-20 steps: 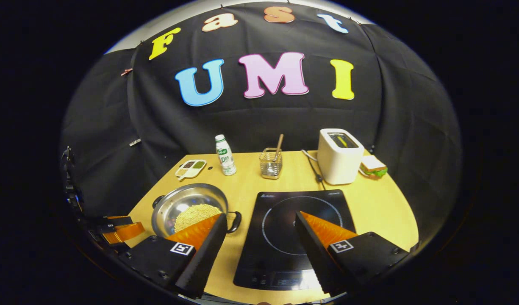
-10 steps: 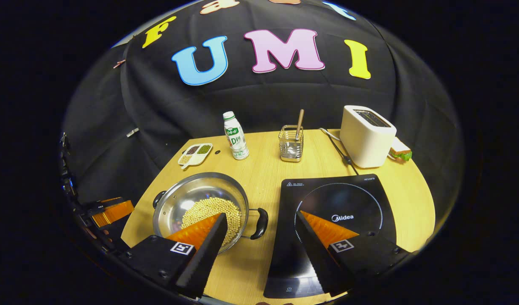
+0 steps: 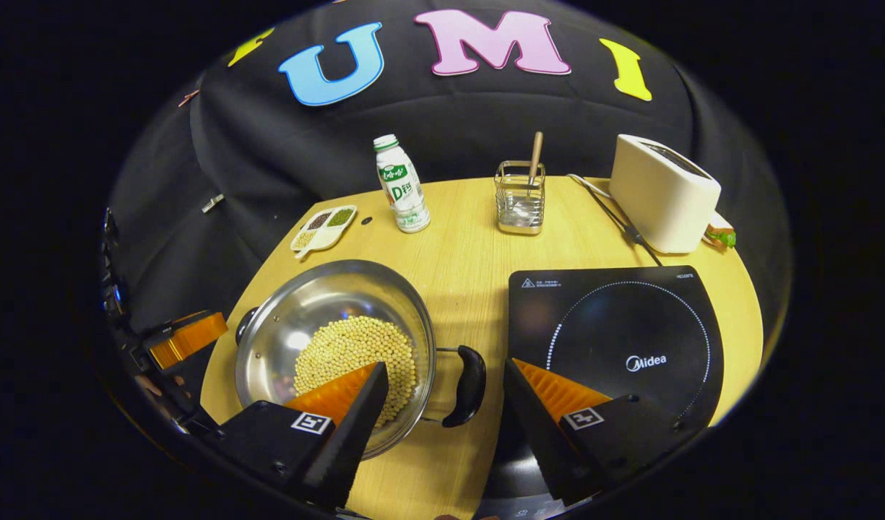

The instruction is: First push the handle of the pot to place it horizontally, then grasp the pot with both hands and set it on the induction cooktop.

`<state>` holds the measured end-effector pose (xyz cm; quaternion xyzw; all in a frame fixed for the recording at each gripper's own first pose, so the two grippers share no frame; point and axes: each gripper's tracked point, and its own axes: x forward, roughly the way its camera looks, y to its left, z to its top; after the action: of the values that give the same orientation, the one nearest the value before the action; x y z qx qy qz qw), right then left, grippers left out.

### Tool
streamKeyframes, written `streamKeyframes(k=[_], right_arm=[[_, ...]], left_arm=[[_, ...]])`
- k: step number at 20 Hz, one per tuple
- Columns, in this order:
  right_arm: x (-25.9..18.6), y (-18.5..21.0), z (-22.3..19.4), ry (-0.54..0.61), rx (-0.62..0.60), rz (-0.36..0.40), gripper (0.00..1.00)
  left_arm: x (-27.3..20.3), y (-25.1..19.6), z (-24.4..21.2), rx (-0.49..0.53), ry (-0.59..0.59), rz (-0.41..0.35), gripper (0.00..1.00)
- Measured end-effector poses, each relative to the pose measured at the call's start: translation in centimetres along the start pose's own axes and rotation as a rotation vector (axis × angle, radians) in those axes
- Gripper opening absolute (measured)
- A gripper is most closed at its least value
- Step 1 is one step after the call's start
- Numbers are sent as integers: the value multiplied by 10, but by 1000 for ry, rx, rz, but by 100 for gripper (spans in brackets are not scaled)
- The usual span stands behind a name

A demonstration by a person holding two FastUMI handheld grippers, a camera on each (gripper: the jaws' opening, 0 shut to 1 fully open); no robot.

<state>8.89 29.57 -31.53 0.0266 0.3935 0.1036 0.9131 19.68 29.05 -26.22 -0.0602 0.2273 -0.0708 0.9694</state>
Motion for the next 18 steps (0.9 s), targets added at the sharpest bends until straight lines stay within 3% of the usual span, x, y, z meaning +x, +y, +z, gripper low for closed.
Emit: streamKeyframes(k=[9,18], right_arm=[[29,10,-18,69,16,36,99],[56,14,-16,87,-20,4,97]], left_arm=[[46,0,-17,-23,61,-37,96],[75,-7,-48,-27,206,-105,91]])
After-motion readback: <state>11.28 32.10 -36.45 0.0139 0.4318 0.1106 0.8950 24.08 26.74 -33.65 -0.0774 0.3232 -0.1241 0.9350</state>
